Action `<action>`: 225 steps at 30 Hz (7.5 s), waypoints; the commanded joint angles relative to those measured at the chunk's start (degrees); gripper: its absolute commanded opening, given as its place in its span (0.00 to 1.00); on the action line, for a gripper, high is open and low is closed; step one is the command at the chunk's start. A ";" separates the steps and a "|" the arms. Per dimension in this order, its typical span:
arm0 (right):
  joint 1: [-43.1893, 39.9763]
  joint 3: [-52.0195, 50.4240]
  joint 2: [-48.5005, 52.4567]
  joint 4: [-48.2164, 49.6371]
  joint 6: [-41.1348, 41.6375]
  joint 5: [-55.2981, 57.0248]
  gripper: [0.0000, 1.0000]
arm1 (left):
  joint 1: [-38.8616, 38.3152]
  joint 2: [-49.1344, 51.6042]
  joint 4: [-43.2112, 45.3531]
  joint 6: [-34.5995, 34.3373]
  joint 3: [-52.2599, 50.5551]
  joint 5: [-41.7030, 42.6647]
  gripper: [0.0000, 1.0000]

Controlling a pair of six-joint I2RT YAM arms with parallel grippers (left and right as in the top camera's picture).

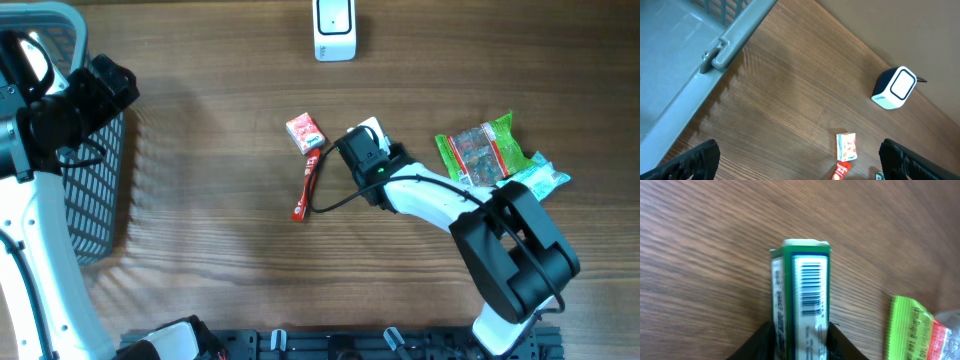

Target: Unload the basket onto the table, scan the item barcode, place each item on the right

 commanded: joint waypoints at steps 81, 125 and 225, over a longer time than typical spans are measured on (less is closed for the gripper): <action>-9.90 18.99 -1.86 -19.61 4.11 -13.68 0.04 | -0.20 -0.04 0.11 1.11 0.48 0.66 1.00; -26.93 15.89 3.06 -23.06 1.11 -47.74 0.05 | -0.20 -0.04 0.11 1.11 0.48 0.66 1.00; -23.96 1.22 -2.29 -5.35 -0.98 -64.24 0.24 | -0.20 -0.04 0.11 1.11 0.48 0.66 1.00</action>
